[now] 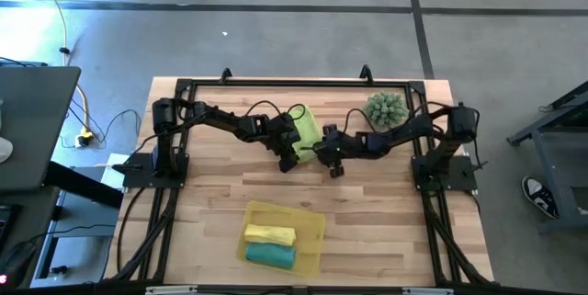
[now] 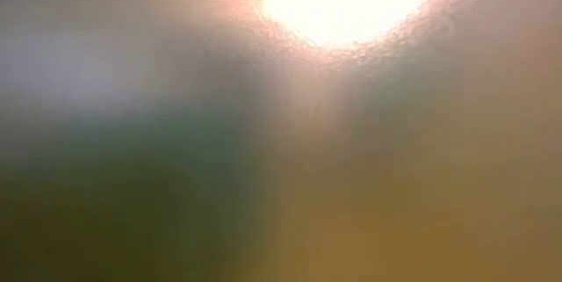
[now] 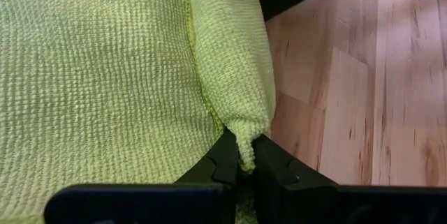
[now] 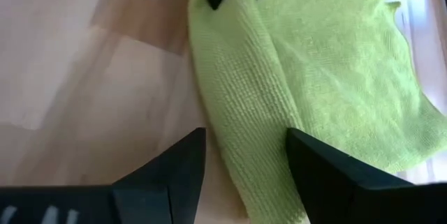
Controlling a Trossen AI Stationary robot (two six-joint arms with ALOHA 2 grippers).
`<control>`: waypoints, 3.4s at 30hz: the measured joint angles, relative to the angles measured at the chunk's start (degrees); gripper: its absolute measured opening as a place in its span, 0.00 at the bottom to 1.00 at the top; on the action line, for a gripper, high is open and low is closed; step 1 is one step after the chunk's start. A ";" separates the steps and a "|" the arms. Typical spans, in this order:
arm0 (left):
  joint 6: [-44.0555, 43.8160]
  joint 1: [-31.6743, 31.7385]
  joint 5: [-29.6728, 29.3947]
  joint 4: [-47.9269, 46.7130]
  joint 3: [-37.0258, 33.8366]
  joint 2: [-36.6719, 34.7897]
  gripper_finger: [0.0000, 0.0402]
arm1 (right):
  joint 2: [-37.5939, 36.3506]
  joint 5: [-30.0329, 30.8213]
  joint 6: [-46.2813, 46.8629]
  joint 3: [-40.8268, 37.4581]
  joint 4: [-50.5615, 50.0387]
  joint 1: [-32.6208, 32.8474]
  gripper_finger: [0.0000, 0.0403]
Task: Roll microfiber towels into tight, uniform cylinder then place into a basket
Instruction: Roll the green towel
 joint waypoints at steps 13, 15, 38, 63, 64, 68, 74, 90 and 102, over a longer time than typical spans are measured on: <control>-0.43 -0.05 -0.06 -0.14 -0.02 -0.71 0.03 | 3.35 -4.04 6.96 0.15 0.22 -3.30 0.22; -0.42 -0.06 -0.79 -0.62 -0.12 -1.42 0.04 | 3.41 -4.89 8.21 0.15 0.14 -3.32 0.12; 21.92 -11.46 -18.63 -12.21 -0.03 -15.11 0.18 | 3.57 -43.33 54.65 -0.15 -0.91 -11.32 0.01; 17.62 -10.74 -23.15 -3.74 0.01 -5.38 0.18 | 3.52 -44.49 62.69 -0.10 -1.07 -12.34 0.01; 16.98 -10.44 -23.02 -4.61 0.02 -5.38 0.18 | 3.52 -44.36 62.60 -0.11 -1.07 -12.34 0.01; 14.04 -9.13 -23.00 -7.30 0.05 -4.81 0.18 | 3.52 -44.28 62.07 -0.13 -1.07 -12.32 0.01; 10.57 -7.78 -20.34 -7.14 0.08 -3.89 0.18 | 3.57 -44.30 58.75 -0.15 -0.66 -12.32 0.02; 10.47 -10.02 -20.72 -11.31 -0.03 -9.73 0.18 | 3.63 -40.58 50.19 3.02 -6.93 -12.37 0.13; 21.09 -12.76 -20.05 0.43 -0.06 -8.38 0.23 | 3.59 -40.21 50.62 2.99 -6.84 -12.34 0.02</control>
